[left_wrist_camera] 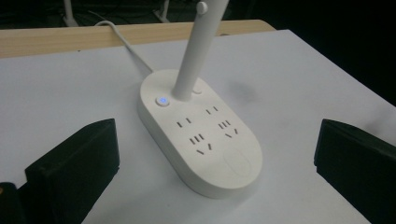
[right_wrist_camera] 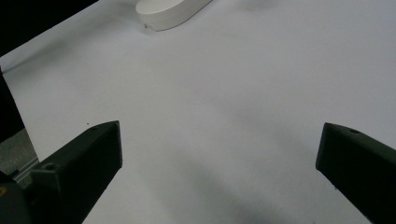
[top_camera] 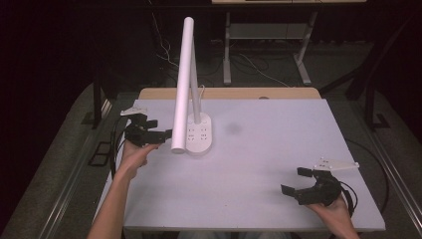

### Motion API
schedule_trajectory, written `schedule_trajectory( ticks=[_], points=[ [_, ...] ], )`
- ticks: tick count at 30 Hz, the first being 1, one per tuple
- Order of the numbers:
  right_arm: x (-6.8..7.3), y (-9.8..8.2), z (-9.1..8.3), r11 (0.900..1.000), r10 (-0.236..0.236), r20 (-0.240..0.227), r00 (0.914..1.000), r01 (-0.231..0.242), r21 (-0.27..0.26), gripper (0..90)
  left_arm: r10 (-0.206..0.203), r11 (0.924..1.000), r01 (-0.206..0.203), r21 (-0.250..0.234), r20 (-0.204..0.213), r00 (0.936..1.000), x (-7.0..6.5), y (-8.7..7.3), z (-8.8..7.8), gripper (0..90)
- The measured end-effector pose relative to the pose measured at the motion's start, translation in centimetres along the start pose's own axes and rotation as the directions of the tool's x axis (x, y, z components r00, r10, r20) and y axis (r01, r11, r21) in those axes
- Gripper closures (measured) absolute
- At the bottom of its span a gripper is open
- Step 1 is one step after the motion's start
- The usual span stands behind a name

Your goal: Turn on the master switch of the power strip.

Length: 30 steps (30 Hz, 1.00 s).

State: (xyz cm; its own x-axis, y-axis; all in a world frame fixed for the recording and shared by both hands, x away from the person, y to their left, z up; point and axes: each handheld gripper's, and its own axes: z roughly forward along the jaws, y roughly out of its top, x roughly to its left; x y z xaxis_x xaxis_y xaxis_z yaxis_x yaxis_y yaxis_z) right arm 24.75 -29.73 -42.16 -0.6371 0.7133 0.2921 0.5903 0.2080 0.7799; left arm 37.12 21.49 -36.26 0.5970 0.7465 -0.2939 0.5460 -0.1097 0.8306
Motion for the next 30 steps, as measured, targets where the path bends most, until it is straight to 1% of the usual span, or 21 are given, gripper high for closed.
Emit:
schedule_trajectory(
  ticks=[7, 8, 10, 11, 13, 14, 18, 20, 21, 23, 25, 30],
  points=[
    [0.0, 0.0, 0.0, 1.000, -0.002, 0.001, 1.0000, 0.002, 0.003, 0.0, 0.018, 0.9998, -0.018, -0.004, 0.018, 0.9997, -1.0, -1.3, -0.9, 0.0],
    [0.0, 0.0, 0.0, 1.000, -0.004, 0.001, 1.0000, 0.004, 0.004, 0.0, 0.023, 0.9997, -0.023, 0.000, 0.021, 0.9995, -1.1, -1.6, -1.0, 0.0],
    [0.0, 0.0, 0.0, 1.000, -0.006, 0.001, 1.0000, 0.006, 0.003, 0.0, 0.042, 0.9991, -0.042, 0.001, 0.013, 0.9991, -1.5, -2.0, -1.2, 0.0],
    [0.0, 0.0, 0.1, 1.000, -0.006, 0.000, 1.0000, 0.006, 0.004, 0.0, 0.042, 0.9991, -0.042, 0.002, 0.021, 0.9989, -1.6, -2.3, -1.3, 0.0],
    [0.0, 0.0, 0.1, 1.000, -0.006, 0.000, 1.0000, 0.006, 0.004, 0.0, 0.042, 0.9991, -0.042, 0.001, 0.023, 0.9988, -1.9, -2.9, -1.4, 0.0],
    [0.0, 0.0, 0.1, 1.000, -0.011, 0.000, 0.9999, 0.011, 0.005, 0.0, 0.036, 0.9994, -0.036, -0.001, 0.025, 0.9990, -2.0, -3.2, -1.4, 0.0],
    [0.0, 0.0, 0.2, 1.000, -0.011, 0.001, 0.9999, 0.011, 0.005, 0.0, 0.044, 0.9990, -0.044, 0.007, 0.045, 0.9980, -2.5, -4.1, -1.6, 0.0],
    [0.1, 0.0, 0.2, 1.000, -0.012, 0.001, 0.9999, 0.012, 0.006, 0.0, 0.032, 0.9995, -0.032, 0.003, 0.052, 0.9982, -2.8, -4.5, -1.7, 0.0],
    [0.1, 0.0, 0.2, 1.000, -0.011, 0.001, 0.9999, 0.011, 0.006, 0.0, 0.035, 0.9994, -0.035, 0.003, 0.054, 0.9979, -2.9, -4.7, -1.6, 0.0],
    [0.1, -0.1, 0.2, 1.000, -0.010, 0.000, 0.9999, 0.010, 0.007, 0.0, 0.025, 0.9997, -0.026, 0.005, 0.056, 0.9981, -3.2, -5.1, -1.6, 0.0],
    [0.1, -0.1, 0.2, 1.000, -0.010, -0.002, 0.9999, 0.010, 0.009, 0.0, 0.033, 0.9994, -0.033, 0.010, 0.060, 0.9977, -3.4, -5.5, -1.5, 0.0],
    [0.2, -0.1, 0.2, 1.000, -0.009, -0.006, 0.9999, 0.009, 0.006, 0.0, 0.034, 0.9993, -0.035, 0.014, 0.070, 0.9970, -4.1, -6.5, -1.7, 0.0]
  ],
)
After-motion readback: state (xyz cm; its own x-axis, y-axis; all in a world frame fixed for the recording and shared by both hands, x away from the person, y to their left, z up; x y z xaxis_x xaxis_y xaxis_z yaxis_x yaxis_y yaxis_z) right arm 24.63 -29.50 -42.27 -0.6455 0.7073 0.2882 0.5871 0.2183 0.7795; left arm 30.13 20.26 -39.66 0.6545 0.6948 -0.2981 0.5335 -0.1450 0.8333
